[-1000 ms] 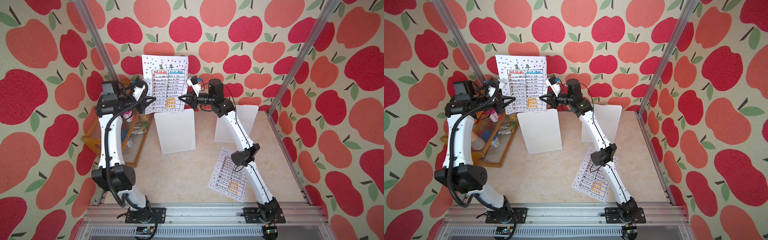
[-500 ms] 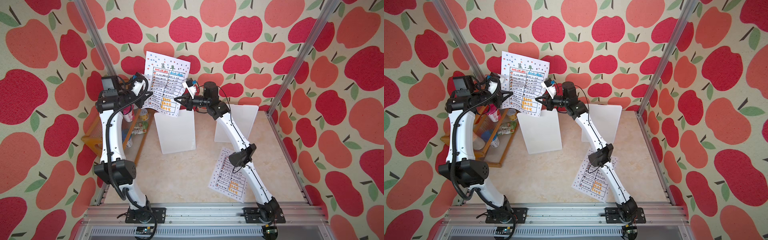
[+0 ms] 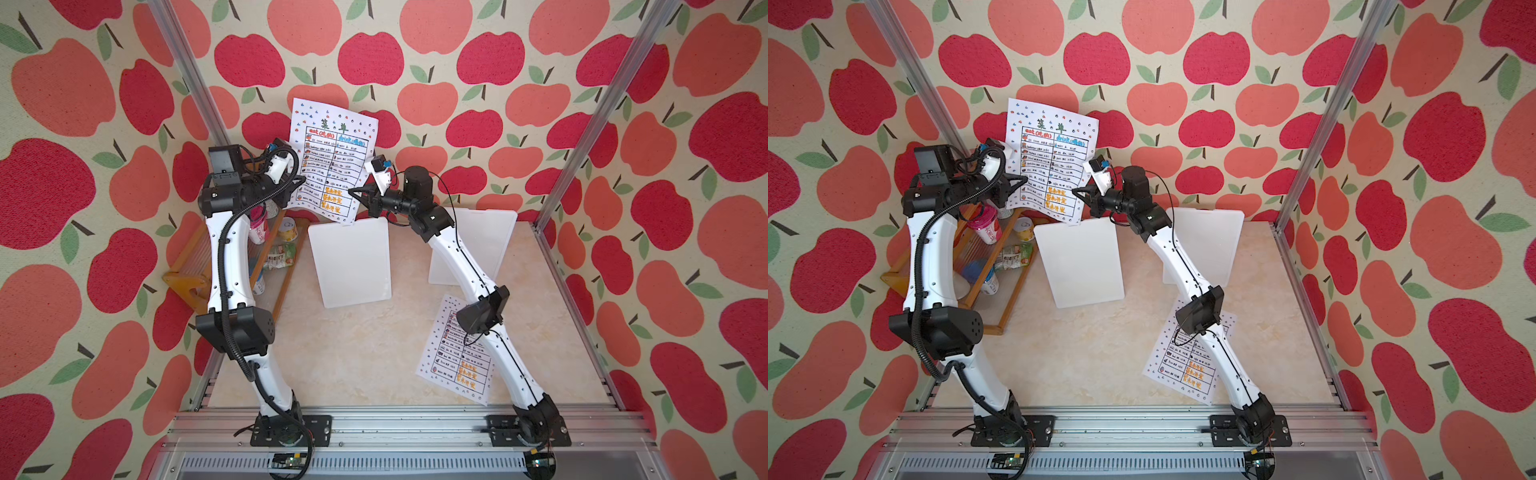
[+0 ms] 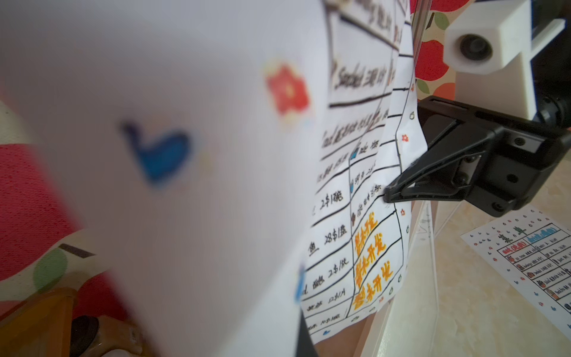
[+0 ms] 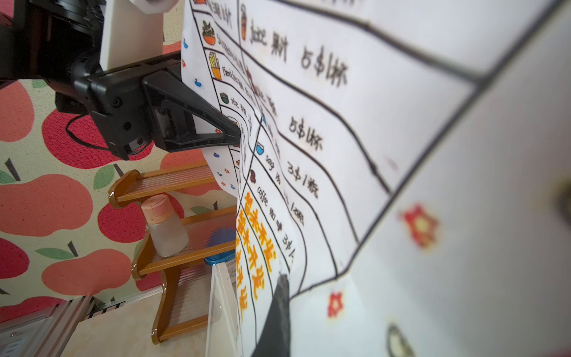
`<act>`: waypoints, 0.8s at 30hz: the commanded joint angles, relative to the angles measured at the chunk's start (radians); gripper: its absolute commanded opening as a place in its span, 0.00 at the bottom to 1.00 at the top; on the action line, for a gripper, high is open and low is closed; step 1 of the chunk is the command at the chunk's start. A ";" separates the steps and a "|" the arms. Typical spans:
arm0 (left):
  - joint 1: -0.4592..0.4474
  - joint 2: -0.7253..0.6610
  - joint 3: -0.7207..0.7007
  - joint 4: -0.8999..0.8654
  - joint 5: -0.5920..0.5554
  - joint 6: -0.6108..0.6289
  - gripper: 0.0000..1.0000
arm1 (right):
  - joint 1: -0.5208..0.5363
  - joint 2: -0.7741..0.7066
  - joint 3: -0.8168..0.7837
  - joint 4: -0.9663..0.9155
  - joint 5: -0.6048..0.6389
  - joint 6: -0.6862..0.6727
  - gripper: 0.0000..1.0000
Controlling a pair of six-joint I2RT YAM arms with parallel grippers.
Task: Insert the menus into the narrow rack
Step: Insert the menu into the narrow rack.
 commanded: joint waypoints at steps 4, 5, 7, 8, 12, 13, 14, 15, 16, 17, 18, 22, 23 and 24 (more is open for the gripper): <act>-0.002 0.027 0.071 0.007 -0.015 -0.014 0.00 | -0.010 0.051 -0.010 0.066 0.042 0.047 0.00; -0.002 0.031 0.076 0.006 -0.017 -0.015 0.00 | -0.009 0.053 -0.013 0.073 0.048 0.050 0.00; -0.002 0.036 0.084 0.006 -0.023 -0.017 0.00 | -0.012 0.057 -0.016 0.091 0.061 0.067 0.00; -0.002 0.039 0.088 0.006 -0.027 -0.017 0.00 | -0.015 0.060 -0.019 0.104 0.063 0.078 0.00; -0.002 0.047 0.096 0.014 -0.041 -0.028 0.00 | -0.018 0.064 -0.024 0.127 0.081 0.107 0.00; -0.002 0.050 0.104 0.011 -0.042 -0.031 0.00 | -0.019 0.064 -0.026 0.133 0.082 0.112 0.00; -0.002 0.054 0.110 0.008 -0.040 -0.033 0.00 | -0.018 0.063 -0.027 0.133 0.085 0.114 0.00; -0.003 0.056 0.113 0.007 -0.038 -0.035 0.00 | -0.019 0.064 -0.028 0.132 0.088 0.117 0.00; -0.005 0.056 0.113 0.006 -0.038 -0.037 0.00 | -0.020 0.064 -0.030 0.128 0.088 0.118 0.00; -0.006 0.055 0.113 0.006 -0.038 -0.036 0.00 | -0.019 0.064 -0.030 0.125 0.087 0.121 0.00; -0.007 0.056 0.113 0.004 -0.038 -0.035 0.00 | -0.020 0.067 -0.030 0.121 0.086 0.124 0.00; -0.008 0.055 0.113 0.001 -0.046 -0.036 0.00 | -0.027 0.074 -0.029 0.123 0.087 0.172 0.00; -0.009 0.055 0.114 0.000 -0.051 -0.039 0.00 | -0.026 0.073 -0.027 0.122 0.082 0.186 0.00; -0.010 0.052 0.113 0.000 -0.054 -0.044 0.00 | -0.029 0.071 -0.026 0.119 0.076 0.200 0.00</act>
